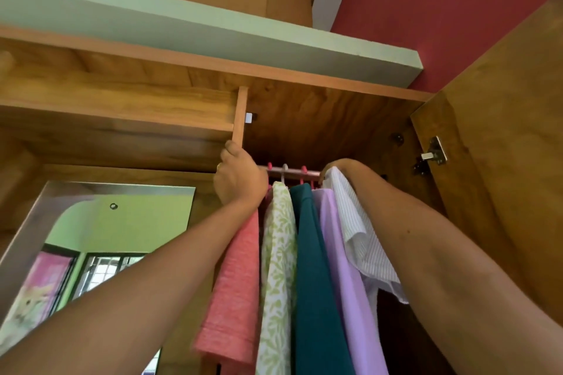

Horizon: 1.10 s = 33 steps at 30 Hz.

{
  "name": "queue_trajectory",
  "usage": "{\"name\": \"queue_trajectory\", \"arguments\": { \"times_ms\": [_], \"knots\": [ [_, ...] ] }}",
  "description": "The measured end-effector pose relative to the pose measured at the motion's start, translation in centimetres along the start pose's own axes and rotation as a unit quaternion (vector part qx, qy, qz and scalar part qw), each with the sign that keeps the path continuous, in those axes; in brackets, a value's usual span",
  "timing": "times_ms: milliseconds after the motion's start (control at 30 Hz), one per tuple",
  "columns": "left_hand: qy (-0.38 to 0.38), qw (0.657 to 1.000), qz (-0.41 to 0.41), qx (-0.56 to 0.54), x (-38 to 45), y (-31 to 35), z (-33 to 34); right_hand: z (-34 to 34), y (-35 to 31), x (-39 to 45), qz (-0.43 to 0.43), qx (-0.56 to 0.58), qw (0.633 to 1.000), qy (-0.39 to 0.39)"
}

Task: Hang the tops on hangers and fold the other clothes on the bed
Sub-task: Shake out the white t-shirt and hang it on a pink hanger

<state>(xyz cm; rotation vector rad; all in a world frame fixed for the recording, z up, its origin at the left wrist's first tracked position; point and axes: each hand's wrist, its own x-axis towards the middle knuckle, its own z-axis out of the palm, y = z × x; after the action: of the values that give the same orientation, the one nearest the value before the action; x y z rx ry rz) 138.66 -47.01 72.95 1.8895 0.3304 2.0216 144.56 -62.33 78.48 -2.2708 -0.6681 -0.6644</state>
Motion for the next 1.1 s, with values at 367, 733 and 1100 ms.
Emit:
{"name": "queue_trajectory", "arguments": {
  "times_ms": [367,733,1100],
  "knots": [
    [-0.015,1.000,0.011,-0.011,-0.3,0.1,-0.5,-2.5,0.3,-1.4,0.029,-0.057,0.997,-0.052],
    [-0.044,0.993,0.059,0.087,-2.2,0.3,-1.3,-0.8,2.5,-2.7,0.009,-0.201,0.959,0.200],
    [-0.167,0.935,0.214,-0.228,-15.2,4.1,-2.0,3.7,6.4,-14.0,-0.036,0.048,0.956,0.286]
  ]
}}
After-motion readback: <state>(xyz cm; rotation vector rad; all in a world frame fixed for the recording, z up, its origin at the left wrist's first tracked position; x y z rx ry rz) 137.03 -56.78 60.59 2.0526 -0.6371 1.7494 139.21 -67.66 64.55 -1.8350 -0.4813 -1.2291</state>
